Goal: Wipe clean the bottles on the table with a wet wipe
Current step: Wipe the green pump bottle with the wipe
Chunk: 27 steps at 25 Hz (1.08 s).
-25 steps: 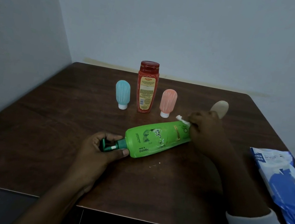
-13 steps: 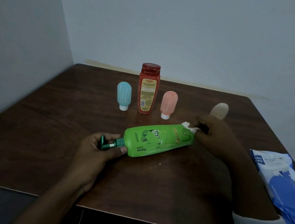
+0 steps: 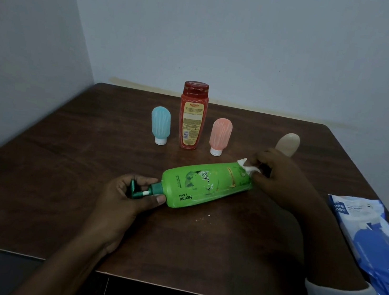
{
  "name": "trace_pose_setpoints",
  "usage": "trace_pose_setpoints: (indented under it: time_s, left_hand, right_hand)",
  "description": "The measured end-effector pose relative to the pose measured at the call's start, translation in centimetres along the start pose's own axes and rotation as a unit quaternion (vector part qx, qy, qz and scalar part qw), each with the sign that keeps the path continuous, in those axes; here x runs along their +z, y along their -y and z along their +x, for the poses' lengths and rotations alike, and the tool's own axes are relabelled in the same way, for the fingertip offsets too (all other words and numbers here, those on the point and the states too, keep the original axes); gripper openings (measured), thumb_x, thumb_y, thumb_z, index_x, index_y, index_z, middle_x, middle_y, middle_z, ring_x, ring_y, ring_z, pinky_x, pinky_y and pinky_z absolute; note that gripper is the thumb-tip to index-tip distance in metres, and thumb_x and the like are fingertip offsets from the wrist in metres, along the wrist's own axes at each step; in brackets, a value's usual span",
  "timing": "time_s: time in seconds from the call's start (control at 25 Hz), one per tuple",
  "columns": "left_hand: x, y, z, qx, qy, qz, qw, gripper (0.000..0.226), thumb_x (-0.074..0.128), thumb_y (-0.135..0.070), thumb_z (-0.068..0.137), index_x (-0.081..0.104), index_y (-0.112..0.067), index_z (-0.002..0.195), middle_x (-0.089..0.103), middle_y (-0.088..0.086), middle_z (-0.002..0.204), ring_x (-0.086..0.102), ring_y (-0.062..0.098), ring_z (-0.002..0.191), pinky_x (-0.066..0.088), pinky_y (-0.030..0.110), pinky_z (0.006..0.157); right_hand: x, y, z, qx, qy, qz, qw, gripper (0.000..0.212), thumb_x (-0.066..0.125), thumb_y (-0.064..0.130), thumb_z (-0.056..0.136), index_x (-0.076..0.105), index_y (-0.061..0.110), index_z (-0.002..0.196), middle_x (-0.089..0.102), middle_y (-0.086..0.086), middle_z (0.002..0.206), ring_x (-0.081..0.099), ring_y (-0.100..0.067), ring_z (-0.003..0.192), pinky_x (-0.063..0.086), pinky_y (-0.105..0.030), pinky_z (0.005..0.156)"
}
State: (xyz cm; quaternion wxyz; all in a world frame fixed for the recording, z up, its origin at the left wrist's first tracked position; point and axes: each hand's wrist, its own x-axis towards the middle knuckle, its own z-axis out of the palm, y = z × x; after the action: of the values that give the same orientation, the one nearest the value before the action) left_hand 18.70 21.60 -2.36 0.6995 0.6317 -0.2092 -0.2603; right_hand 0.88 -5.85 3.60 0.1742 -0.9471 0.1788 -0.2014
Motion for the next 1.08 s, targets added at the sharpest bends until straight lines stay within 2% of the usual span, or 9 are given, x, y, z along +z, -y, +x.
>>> trace_pose_setpoints:
  time_s: [0.04, 0.16, 0.32, 0.48, 0.56, 0.72, 0.92, 1.0, 1.08]
  left_hand:
    - [0.0, 0.0, 0.0, 0.000, 0.001, 0.000, 1.000, 0.044, 0.086, -0.002, 0.062, 0.074, -0.003, 0.104, 0.080, 0.011, 0.100, 0.077, 0.023, 0.092, 0.062, 0.036, 0.084]
    - [0.0, 0.1, 0.1, -0.005, -0.002, -0.007, 1.000, 0.042, 0.086, -0.001, 0.063, 0.074, -0.003, 0.103, 0.080, 0.011, 0.100, 0.077, 0.023, 0.092, 0.062, 0.037, 0.084]
    - [-0.1, 0.2, 0.1, -0.013, -0.010, -0.012, 1.000, 0.037, 0.085, 0.005, 0.068, 0.075, -0.005, 0.102, 0.080, 0.010, 0.099, 0.077, 0.023, 0.092, 0.060, 0.038, 0.084]
    - [0.0, 0.0, 0.2, -0.024, -0.011, -0.026, 0.999, 0.040, 0.085, 0.002, 0.065, 0.075, -0.004, 0.104, 0.080, 0.011, 0.100, 0.077, 0.024, 0.094, 0.062, 0.036, 0.084]
    - [0.0, -0.1, 0.3, -0.037, -0.007, -0.044, 0.998, 0.043, 0.084, -0.003, 0.062, 0.074, -0.003, 0.103, 0.080, 0.013, 0.100, 0.077, 0.026, 0.093, 0.065, 0.034, 0.083]
    - [0.0, -0.2, 0.3, -0.063, 0.005, -0.081, 0.995, 0.047, 0.083, -0.003, 0.061, 0.071, 0.004, 0.106, 0.079, 0.020, 0.102, 0.077, 0.027, 0.090, 0.064, 0.031, 0.082]
    - [0.0, -0.2, 0.4, -0.071, 0.010, -0.101, 0.992, 0.048, 0.082, -0.004, 0.064, 0.069, 0.010, 0.108, 0.078, 0.023, 0.105, 0.076, 0.028, 0.092, 0.064, 0.029, 0.081]
    - [0.0, -0.2, 0.4, -0.076, 0.013, -0.109, 0.991, 0.049, 0.081, -0.002, 0.065, 0.068, 0.012, 0.110, 0.078, 0.024, 0.105, 0.076, 0.029, 0.094, 0.064, 0.029, 0.082]
    - [-0.1, -0.3, 0.5, -0.081, 0.015, -0.112, 0.990, 0.052, 0.081, -0.003, 0.065, 0.066, 0.014, 0.112, 0.077, 0.024, 0.107, 0.076, 0.032, 0.098, 0.064, 0.031, 0.083]
  right_hand:
    - [0.0, 0.1, 0.0, -0.001, -0.005, -0.003, 1.000, 0.008, 0.068, 0.010, 0.087, 0.068, 0.012, 0.095, 0.060, 0.000, 0.094, 0.058, -0.012, 0.085, 0.043, -0.019, 0.070]
    - [0.1, 0.1, 0.0, -0.008, 0.001, -0.015, 1.000, 0.008, 0.068, 0.015, 0.090, 0.067, 0.012, 0.097, 0.059, 0.000, 0.094, 0.053, -0.002, 0.082, 0.041, -0.016, 0.069]
    - [0.0, 0.1, -0.1, -0.001, -0.002, -0.002, 1.000, 0.005, 0.068, 0.011, 0.087, 0.065, 0.011, 0.090, 0.059, 0.002, 0.088, 0.052, -0.002, 0.079, 0.042, -0.023, 0.066]
    - [-0.3, -0.2, -0.3, 0.016, 0.007, 0.010, 1.000, 0.005, 0.068, 0.011, 0.087, 0.066, 0.015, 0.089, 0.062, 0.004, 0.089, 0.056, -0.003, 0.080, 0.042, -0.016, 0.066]
    - [-0.3, -0.4, -0.5, 0.016, 0.013, 0.013, 1.000, 0.006, 0.069, 0.011, 0.088, 0.068, 0.017, 0.090, 0.064, 0.006, 0.090, 0.057, -0.002, 0.081, 0.040, -0.009, 0.066]
    - [-0.4, -0.6, -0.8, 0.013, 0.014, 0.005, 1.000, 0.010, 0.070, 0.011, 0.087, 0.070, 0.017, 0.095, 0.066, 0.004, 0.095, 0.060, -0.007, 0.085, 0.041, -0.007, 0.069]
    - [-0.4, -1.1, -0.9, -0.005, 0.035, 0.023, 0.999, 0.032, 0.074, 0.013, 0.085, 0.073, 0.027, 0.113, 0.062, 0.010, 0.102, 0.060, 0.001, 0.093, 0.042, -0.005, 0.076]
    - [-0.5, -0.9, -1.0, 0.002, 0.036, 0.027, 0.999, 0.034, 0.075, 0.008, 0.083, 0.074, 0.026, 0.112, 0.063, 0.009, 0.102, 0.061, 0.001, 0.092, 0.044, -0.005, 0.076]
    - [-0.4, -0.3, -1.1, 0.001, 0.041, 0.047, 0.998, 0.027, 0.076, 0.007, 0.083, 0.074, 0.022, 0.105, 0.066, 0.008, 0.098, 0.064, 0.000, 0.086, 0.048, -0.007, 0.073]
